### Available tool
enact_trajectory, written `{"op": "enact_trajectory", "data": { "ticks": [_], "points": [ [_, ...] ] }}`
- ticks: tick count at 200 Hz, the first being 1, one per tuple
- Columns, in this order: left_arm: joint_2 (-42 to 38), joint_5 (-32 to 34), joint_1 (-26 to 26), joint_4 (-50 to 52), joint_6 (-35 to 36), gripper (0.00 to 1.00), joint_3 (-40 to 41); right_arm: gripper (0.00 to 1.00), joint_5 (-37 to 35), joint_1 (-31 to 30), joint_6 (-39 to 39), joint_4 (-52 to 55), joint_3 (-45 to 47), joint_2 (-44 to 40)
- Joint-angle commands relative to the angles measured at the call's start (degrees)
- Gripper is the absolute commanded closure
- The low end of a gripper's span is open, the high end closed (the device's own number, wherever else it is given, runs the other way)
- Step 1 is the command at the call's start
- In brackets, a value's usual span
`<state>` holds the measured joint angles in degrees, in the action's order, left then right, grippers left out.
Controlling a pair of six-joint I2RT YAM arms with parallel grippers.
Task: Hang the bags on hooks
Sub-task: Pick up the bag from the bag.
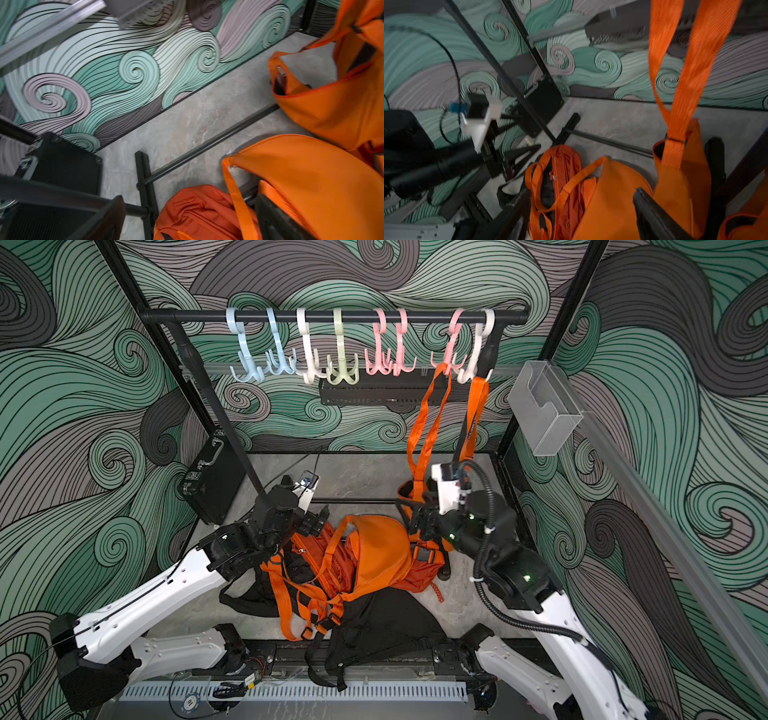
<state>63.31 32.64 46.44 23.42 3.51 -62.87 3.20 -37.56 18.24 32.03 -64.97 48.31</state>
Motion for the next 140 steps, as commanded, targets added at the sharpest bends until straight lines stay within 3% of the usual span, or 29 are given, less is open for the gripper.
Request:
{"op": "enact_trajectory", "data": {
  "ticks": [1, 30, 57, 73, 100, 140],
  "points": [
    [-2.59, 6.81, -0.02, -7.23, -1.64, 0.01, 1.95, 0.24, -10.14, -7.29, 1.36, 4.77, 7.18, -1.38],
    [-3.15, 10.24, -0.03, -10.27, -2.75, 0.01, 3.84, 0.26, -9.65, -14.34, 3.73, 5.62, 14.55, 1.47],
    [-4.78, 15.88, -0.12, -13.19, -2.81, 0.01, 6.22, 0.23, -7.53, -25.13, 4.29, -3.31, 17.63, 9.46],
    [-5.94, 19.93, -0.36, -14.75, -3.44, 0.01, 7.09, 0.23, -8.27, -28.89, 2.51, -6.24, 15.18, 16.52],
    [-8.19, 26.68, -0.8, -16.16, -5.54, 0.01, 8.24, 0.24, -3.08, -31.96, -3.24, -10.74, 9.1, 27.97],
    [-13.18, 30.79, -1.74, -19.66, -6.45, 0.01, 10.94, 0.31, -3.0, -36.28, -13.27, -13.58, -0.15, 41.09]
  ]
}}
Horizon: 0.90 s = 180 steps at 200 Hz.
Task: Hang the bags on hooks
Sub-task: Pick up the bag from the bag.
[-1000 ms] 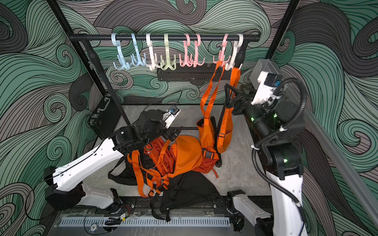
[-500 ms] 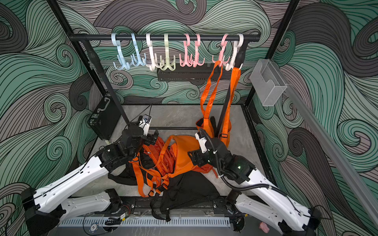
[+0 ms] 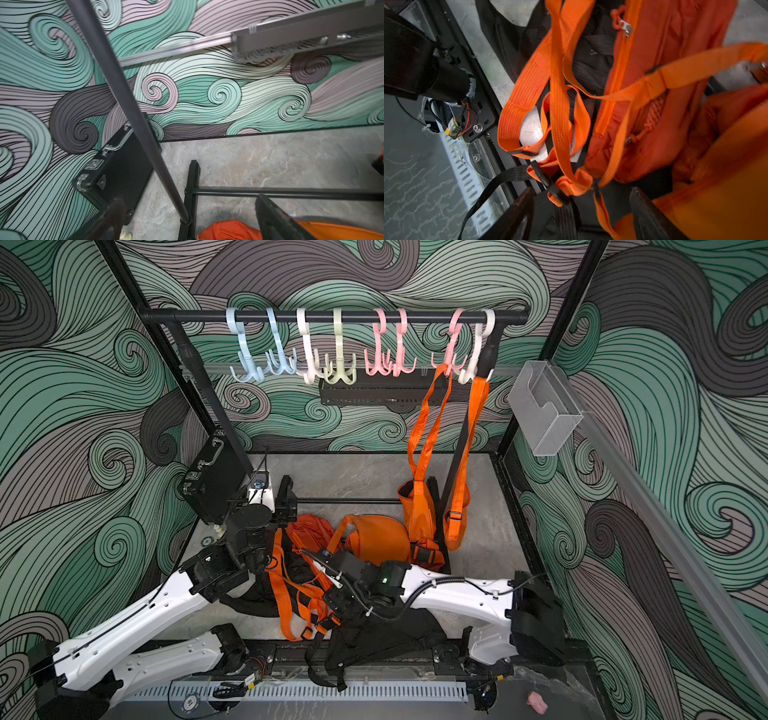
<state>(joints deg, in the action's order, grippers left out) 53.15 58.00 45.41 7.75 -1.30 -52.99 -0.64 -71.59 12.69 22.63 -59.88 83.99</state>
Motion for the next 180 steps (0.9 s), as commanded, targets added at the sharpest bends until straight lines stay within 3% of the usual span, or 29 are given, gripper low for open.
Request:
{"op": "enact_trajectory", "data": {
  "ticks": [1, 43, 86, 101, 119, 135, 180],
  "points": [
    [-3.16, 5.49, -0.78, -4.07, -1.67, 0.02, 1.1, 0.31, 0.79, -2.28, -7.87, -4.31, -5.42, 5.59],
    [-5.33, 6.79, -1.71, -4.94, -1.02, 0.01, 2.02, 0.36, -2.16, -2.35, -12.29, -5.48, -12.83, 18.85],
    [-5.89, 7.09, -2.06, -5.36, 0.84, 0.01, 1.84, 0.46, -7.17, -1.58, -13.13, -5.95, -16.32, 26.08],
    [-6.19, 6.95, -2.16, -5.37, 1.11, 0.02, 1.84, 0.54, -9.43, -1.02, -12.95, -7.33, -15.8, 26.6],
    [-6.21, 6.64, -2.25, -5.32, 1.38, 0.02, 1.84, 0.77, -10.66, -0.48, -12.86, -7.61, -15.7, 26.38],
    [-6.07, 6.61, -2.34, -5.42, 1.87, 0.01, 1.81, 0.87, -11.86, -0.3, -13.28, -7.46, -14.99, 24.4],
    [-5.46, 4.98, -2.6, -5.57, 2.66, 0.01, 1.79, 0.93, -8.24, -0.3, -15.35, -6.13, -12.98, 14.33]
  ]
}}
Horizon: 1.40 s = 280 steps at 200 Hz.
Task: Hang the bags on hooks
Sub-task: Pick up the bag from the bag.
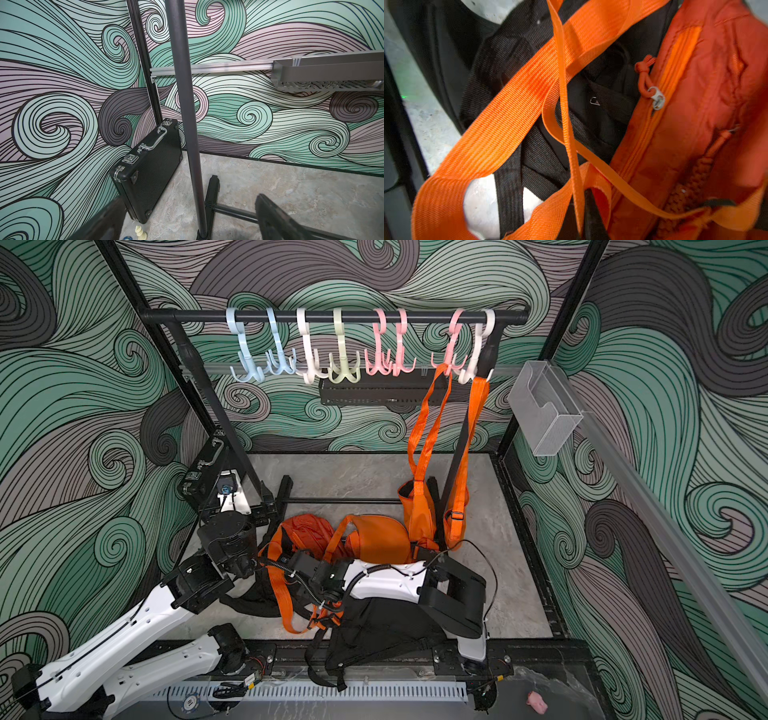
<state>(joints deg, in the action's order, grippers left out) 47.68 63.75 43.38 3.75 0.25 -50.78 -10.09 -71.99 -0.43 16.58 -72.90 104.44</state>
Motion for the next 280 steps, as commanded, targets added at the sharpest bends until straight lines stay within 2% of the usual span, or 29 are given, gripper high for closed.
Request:
{"op": "enact_trajectory", "data": {
  "ticks": [1, 26, 59, 98, 139, 186, 217, 249, 280],
  "points": [
    [0.03, -0.83, -0.57, -1.56, 1.09, 0.02, -0.39, 0.93, 1.34, 0.09, -2.27, 0.11, 0.0, -6.24],
    [0.55, -1.49, -0.75, -1.39, 1.07, 0.02, -0.37, 0.82, 4.67, 0.34, -2.18, 1.62, -0.1, -6.33],
    [0.63, -1.95, -0.84, -1.36, 1.07, 0.01, -0.37, 0.65, 8.39, 0.71, -0.66, 0.36, -0.64, -2.06],
    [-0.36, -0.95, -0.87, -1.27, 0.98, 0.02, -0.28, 0.55, 9.46, 0.99, 0.13, -4.62, -2.46, 1.6],
    [-2.23, 1.17, -0.88, -1.71, 0.18, 0.03, 0.16, 0.54, 11.88, 1.06, -0.35, -8.43, -5.67, 6.47],
    [-4.09, 2.57, -1.1, -2.86, -0.25, 0.03, 0.86, 0.6, 15.43, 0.4, -0.58, -8.89, -6.36, 9.51],
    [-4.0, 2.39, -1.19, -2.78, -0.25, 0.03, 0.72, 0.58, 15.65, -0.47, -0.29, -8.2, -6.8, 10.69],
    [-4.09, 2.22, -1.28, -2.78, -0.25, 0.03, 0.78, 0.6, 13.88, -1.73, -0.43, -7.26, -7.34, 11.81],
    [-4.0, 2.14, -1.28, -2.78, -0.26, 0.03, 0.8, 0.57, 13.59, -1.76, 0.34, -9.13, -5.93, 8.5]
  ]
}}
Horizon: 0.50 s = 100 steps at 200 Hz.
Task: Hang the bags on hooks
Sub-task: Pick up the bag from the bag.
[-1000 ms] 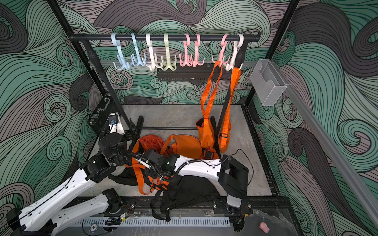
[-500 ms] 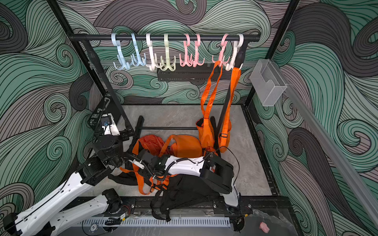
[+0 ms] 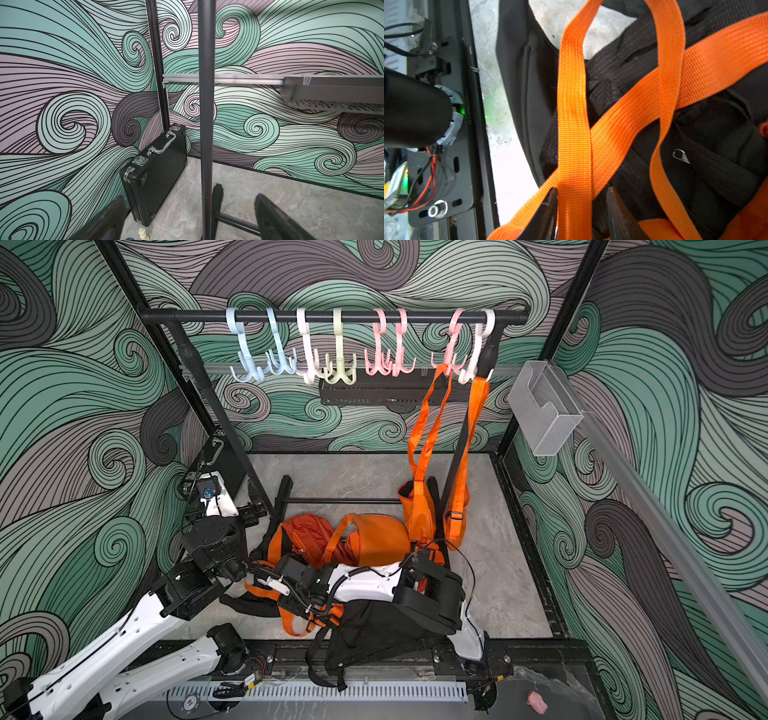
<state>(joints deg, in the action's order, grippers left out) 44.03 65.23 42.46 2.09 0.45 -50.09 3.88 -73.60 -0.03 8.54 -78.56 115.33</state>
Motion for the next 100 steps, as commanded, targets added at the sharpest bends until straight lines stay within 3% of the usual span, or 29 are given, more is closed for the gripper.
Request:
{"op": "enact_trajectory", "data": {
  "ticks": [1, 23, 69, 100],
  "points": [
    [-0.35, 0.67, -0.36, -1.12, -0.49, 0.03, 0.13, 0.57, -0.33, -0.14, -0.06, -1.03, -0.27, -2.48],
    [-0.31, 0.42, -0.53, -1.03, -0.45, 0.03, 0.12, 0.56, 1.83, -0.31, -0.14, 0.72, -1.88, -2.77],
    [-0.62, 0.35, -0.63, -1.01, -0.45, 0.03, 0.16, 0.57, -1.1, -0.83, -0.84, 1.61, -0.98, -0.09],
    [-0.66, 0.27, -0.71, -1.02, -0.43, 0.04, 0.16, 0.62, -2.24, -0.93, -1.02, 2.14, -0.84, 1.21]
  ]
}}
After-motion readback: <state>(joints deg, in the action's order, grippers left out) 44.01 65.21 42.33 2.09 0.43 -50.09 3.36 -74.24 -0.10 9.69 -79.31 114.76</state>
